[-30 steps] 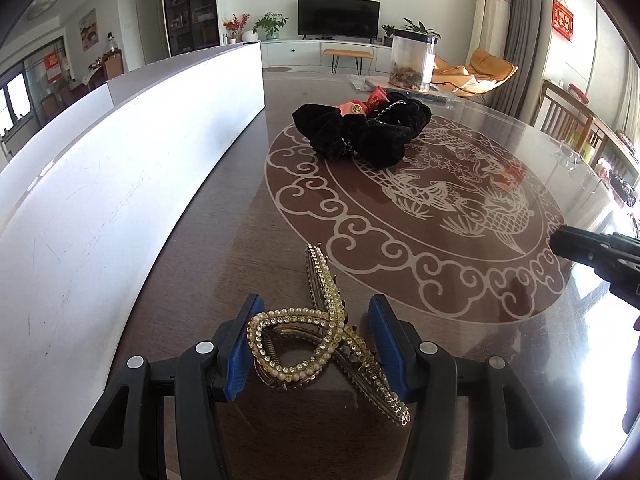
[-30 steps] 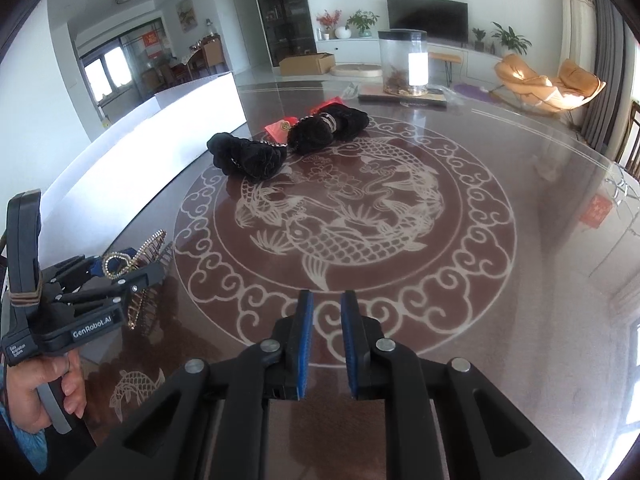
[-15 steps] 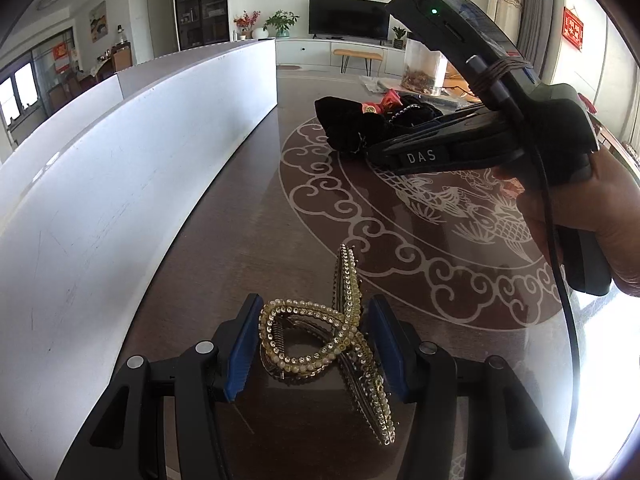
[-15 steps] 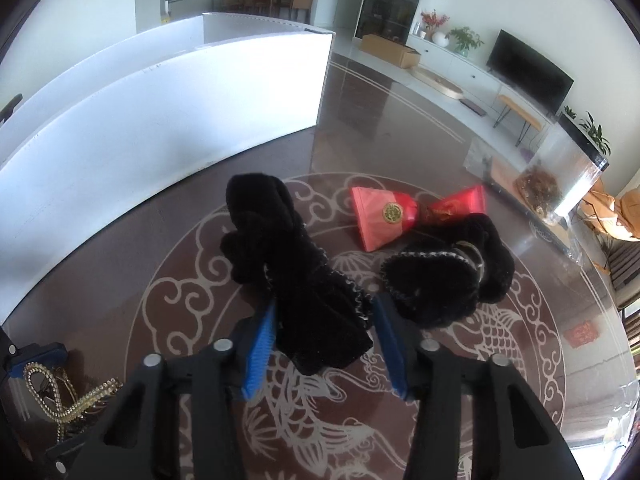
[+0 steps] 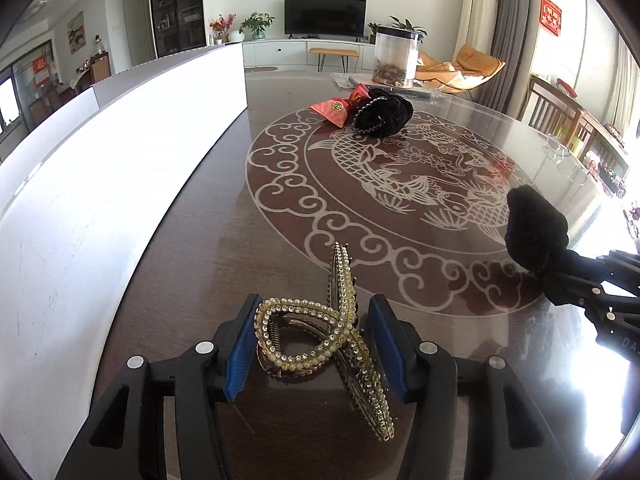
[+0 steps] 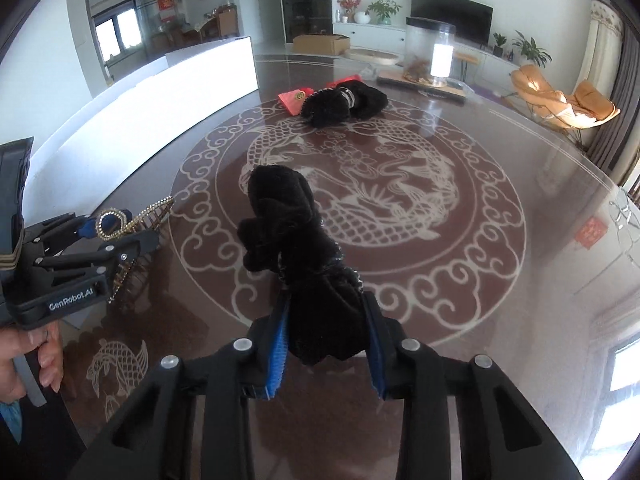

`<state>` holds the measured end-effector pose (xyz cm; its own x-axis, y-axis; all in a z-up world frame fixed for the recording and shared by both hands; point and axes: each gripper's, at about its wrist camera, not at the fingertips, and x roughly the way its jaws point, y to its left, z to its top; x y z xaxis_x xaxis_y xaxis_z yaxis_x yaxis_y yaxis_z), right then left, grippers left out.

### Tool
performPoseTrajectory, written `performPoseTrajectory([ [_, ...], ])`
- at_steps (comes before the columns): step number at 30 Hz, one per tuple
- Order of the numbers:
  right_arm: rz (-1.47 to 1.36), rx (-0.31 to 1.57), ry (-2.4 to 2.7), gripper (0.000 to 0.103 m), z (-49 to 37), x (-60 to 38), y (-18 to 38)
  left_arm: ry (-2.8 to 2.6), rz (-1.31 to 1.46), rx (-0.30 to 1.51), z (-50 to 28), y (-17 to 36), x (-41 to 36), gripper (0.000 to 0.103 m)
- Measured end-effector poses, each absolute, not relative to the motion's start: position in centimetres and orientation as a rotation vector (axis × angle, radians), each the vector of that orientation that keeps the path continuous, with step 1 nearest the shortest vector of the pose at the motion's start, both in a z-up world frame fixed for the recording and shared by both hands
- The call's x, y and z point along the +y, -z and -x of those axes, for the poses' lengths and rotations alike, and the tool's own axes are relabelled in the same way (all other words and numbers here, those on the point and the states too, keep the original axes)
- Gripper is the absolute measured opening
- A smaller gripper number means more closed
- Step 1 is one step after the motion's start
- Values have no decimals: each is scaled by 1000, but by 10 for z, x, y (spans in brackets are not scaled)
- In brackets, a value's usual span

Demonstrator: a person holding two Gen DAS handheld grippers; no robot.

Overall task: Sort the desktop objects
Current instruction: 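Lift the black scrunchie with the right tool while the left holds the gold clip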

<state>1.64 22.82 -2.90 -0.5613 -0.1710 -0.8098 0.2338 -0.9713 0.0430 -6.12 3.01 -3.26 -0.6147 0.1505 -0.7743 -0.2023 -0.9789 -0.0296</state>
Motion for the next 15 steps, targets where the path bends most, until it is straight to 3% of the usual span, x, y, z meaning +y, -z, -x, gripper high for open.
performPoseTrajectory([
  [4, -1332, -1, 2642, 35, -56, 250, 31, -2623, 1245, 132, 58, 31, 42, 54],
  [8, -1316, 32, 2664, 39, -63, 245, 31, -2623, 1244, 147, 59, 31, 45, 54],
  [10, -1321, 34, 2664, 50, -60, 241, 31, -2633, 1251, 141, 59, 31, 44, 55],
  [12, -1328, 37, 2666, 84, -56, 237, 33, -2632, 1260, 133, 59, 32, 43, 55],
  [15, -1316, 65, 2674, 87, -51, 229, 36, -2642, 1275, 157, 59, 33, 45, 60],
])
